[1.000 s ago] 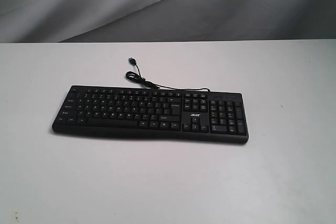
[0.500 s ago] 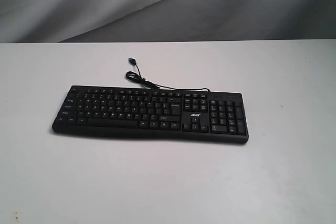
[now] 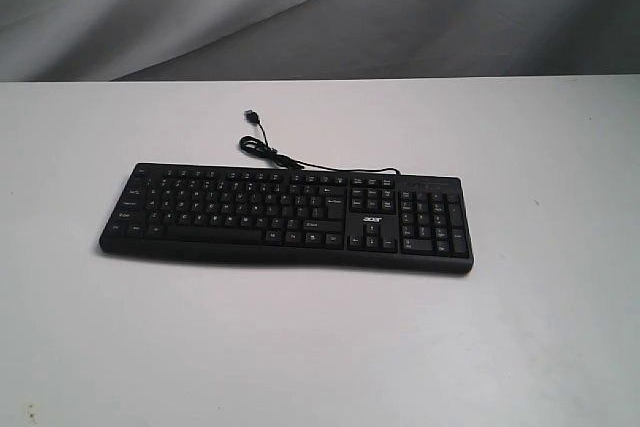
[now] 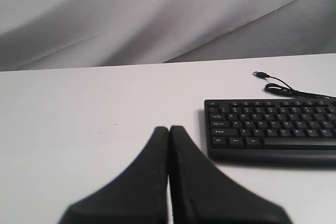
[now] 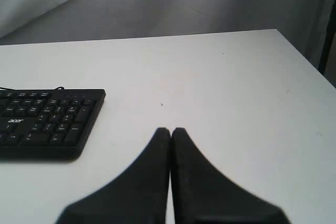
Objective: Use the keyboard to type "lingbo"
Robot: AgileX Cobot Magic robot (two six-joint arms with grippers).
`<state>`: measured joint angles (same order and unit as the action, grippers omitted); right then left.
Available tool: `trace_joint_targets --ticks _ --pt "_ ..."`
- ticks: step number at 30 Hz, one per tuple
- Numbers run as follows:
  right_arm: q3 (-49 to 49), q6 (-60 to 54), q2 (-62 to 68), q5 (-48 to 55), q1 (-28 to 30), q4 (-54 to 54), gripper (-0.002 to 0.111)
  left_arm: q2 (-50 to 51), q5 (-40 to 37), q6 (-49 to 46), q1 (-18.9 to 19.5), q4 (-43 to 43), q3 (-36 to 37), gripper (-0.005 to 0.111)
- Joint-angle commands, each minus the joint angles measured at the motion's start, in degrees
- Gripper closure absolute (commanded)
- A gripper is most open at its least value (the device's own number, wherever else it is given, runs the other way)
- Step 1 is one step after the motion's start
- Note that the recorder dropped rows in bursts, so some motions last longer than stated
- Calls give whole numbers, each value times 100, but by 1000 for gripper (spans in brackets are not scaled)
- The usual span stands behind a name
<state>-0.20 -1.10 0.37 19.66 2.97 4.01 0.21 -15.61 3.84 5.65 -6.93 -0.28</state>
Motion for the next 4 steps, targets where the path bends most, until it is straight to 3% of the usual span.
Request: trace_joint_targets --ticks 1,4 --pt "20 8 -37 -11 47 -73 108 -21 41 12 6 21 28 106" --pt "20 8 -37 -11 47 -73 108 -21 41 12 6 21 28 106"
